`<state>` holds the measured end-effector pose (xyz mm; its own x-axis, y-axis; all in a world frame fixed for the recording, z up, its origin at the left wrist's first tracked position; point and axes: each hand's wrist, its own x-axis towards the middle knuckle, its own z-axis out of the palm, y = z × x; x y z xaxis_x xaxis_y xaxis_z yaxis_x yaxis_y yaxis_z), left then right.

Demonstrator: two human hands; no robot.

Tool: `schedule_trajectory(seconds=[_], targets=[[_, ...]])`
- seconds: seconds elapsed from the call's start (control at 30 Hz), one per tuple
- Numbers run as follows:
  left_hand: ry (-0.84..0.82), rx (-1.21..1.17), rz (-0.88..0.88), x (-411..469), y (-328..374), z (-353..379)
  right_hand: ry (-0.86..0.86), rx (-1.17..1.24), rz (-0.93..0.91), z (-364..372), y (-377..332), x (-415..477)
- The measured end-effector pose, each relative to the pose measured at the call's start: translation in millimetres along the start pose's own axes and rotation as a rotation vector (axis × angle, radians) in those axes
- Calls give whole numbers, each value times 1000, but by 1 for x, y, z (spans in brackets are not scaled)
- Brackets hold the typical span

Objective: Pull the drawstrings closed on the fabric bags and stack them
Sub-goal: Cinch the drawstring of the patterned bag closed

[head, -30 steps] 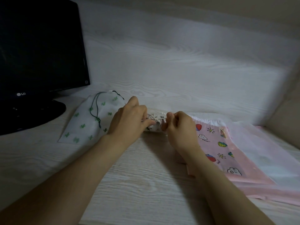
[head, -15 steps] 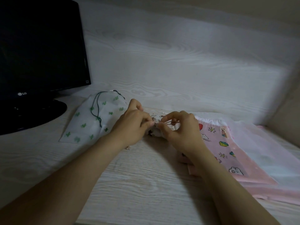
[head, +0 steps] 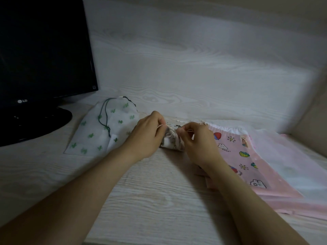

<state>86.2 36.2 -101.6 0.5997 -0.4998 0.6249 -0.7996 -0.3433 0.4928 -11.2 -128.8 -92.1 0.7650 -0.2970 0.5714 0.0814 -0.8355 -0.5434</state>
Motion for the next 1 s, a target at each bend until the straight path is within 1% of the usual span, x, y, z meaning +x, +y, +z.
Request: schedule_trajectory(seconds=[0.1, 0.2, 0.27, 0.4, 0.53, 0.6, 0.7, 0.83, 0.93, 1.0], targets=[[-18, -122, -41, -2, 7, 5, -28, 53, 7, 2, -1, -1], [-19, -161, -76, -2, 9, 8, -44, 96, 24, 3, 2, 0], [-22, -136, -100, -1, 8, 9, -28, 120, 40, 4, 4, 2], [-4, 2, -141, 1, 7, 11, 18, 167, 105, 4, 5, 4], [37, 53, -231, 3, 14, 12, 25, 157, 126, 6, 4, 4], [39, -3, -294, 5, 20, 11, 19, 147, 115, 7, 4, 2], [-21, -118, -372, 7, 24, 5, 40, 117, 79, 4, 4, -1], [-92, -157, -348, 4, 24, -2, 57, 230, 99, 0, 8, 2], [-84, -154, -299, 3, 20, 0, 49, 290, 102, -2, 4, 1], [-79, -192, -284, 6, 15, 3, 44, 324, 103, -2, 1, 0]])
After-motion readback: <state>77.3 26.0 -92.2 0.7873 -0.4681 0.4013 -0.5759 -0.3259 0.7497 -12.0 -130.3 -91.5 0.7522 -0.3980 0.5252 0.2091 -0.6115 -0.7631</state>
